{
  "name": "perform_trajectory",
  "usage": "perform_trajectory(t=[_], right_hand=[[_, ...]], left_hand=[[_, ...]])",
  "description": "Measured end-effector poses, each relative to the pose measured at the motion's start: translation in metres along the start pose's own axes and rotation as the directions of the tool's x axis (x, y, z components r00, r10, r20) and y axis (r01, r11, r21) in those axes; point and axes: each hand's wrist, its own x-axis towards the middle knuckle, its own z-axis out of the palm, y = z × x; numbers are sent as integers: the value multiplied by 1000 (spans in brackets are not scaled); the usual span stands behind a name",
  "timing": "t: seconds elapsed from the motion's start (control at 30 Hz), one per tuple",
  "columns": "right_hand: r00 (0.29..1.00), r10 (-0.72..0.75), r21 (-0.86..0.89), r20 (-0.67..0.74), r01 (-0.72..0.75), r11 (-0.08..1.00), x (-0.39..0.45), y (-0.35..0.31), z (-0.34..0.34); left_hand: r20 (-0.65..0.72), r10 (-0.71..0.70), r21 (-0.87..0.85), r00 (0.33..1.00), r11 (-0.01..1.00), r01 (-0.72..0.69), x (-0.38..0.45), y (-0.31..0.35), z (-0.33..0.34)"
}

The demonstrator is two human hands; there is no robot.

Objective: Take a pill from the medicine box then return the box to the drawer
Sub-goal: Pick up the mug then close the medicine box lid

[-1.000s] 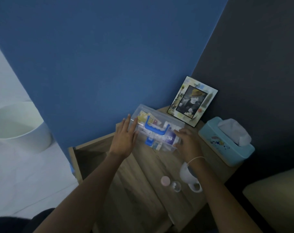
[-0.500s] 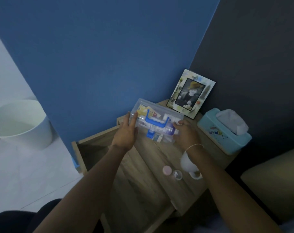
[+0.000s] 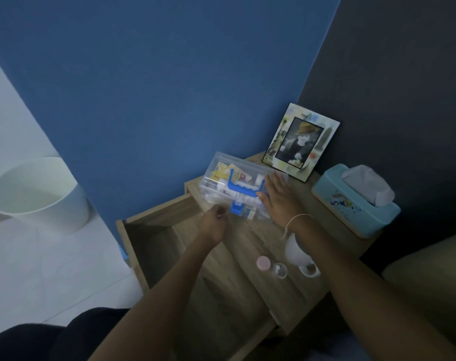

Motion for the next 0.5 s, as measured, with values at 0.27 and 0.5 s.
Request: perform_trajectory(t=[0.27, 0.5], right_hand=[[999, 10, -7, -40, -10, 1000, 1, 1, 8], [999, 7, 31, -46, -6, 1000, 2, 0, 9]], left_hand=[[-74, 25, -201, 997, 979, -39, 1, 0, 13], [-169, 108, -262, 980, 953, -150, -7, -4, 17]])
